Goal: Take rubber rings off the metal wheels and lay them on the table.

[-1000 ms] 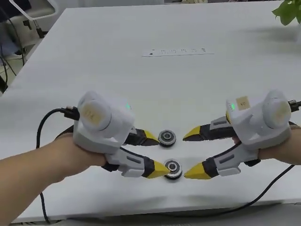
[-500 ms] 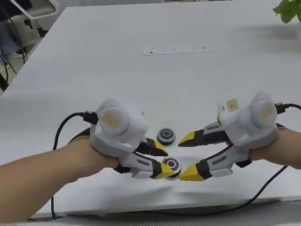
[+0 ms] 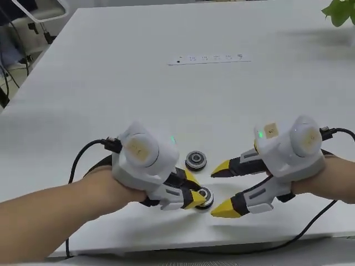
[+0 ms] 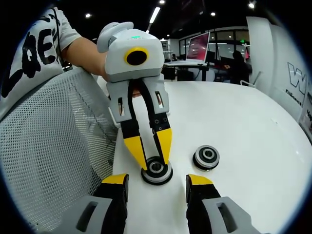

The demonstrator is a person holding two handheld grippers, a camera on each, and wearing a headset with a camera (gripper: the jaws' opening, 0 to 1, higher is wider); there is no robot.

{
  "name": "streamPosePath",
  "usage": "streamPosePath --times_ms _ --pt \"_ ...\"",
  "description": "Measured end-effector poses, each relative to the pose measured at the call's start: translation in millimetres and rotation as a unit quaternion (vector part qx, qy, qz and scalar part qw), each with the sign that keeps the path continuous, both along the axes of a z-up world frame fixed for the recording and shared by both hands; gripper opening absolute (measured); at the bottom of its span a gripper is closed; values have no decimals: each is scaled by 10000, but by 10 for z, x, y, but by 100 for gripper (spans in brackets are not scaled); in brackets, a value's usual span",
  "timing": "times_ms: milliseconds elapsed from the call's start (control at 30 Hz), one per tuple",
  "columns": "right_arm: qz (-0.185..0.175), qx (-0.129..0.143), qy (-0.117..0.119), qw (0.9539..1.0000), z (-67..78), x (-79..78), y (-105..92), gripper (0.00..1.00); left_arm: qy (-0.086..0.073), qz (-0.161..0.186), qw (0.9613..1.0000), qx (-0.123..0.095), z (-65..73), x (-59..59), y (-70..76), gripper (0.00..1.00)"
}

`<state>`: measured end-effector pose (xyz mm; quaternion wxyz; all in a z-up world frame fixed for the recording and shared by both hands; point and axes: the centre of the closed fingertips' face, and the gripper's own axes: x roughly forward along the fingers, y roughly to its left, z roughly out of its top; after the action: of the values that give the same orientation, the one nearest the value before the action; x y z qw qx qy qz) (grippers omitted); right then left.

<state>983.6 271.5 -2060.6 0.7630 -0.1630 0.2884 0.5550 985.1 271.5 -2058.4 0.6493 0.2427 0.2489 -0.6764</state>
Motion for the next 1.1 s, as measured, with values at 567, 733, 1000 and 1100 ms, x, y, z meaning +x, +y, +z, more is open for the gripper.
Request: streamPosePath --times_ms 567,733,1000,1100 --pt "-299 210 106 9993 -58 68 73 32 -272 -22 9996 -40 1 18 -6 9" --pt "-325 198 144 9992 -106 65 78 31 -275 14 9996 -55 2 21 -7 9" --pt "-170 119 93 9997 -131 21 84 26 -285 38 9996 -64 4 20 -9 9" --pt "-137 105 74 9998 -129 17 82 25 -283 45 9996 -85 4 22 -9 9"
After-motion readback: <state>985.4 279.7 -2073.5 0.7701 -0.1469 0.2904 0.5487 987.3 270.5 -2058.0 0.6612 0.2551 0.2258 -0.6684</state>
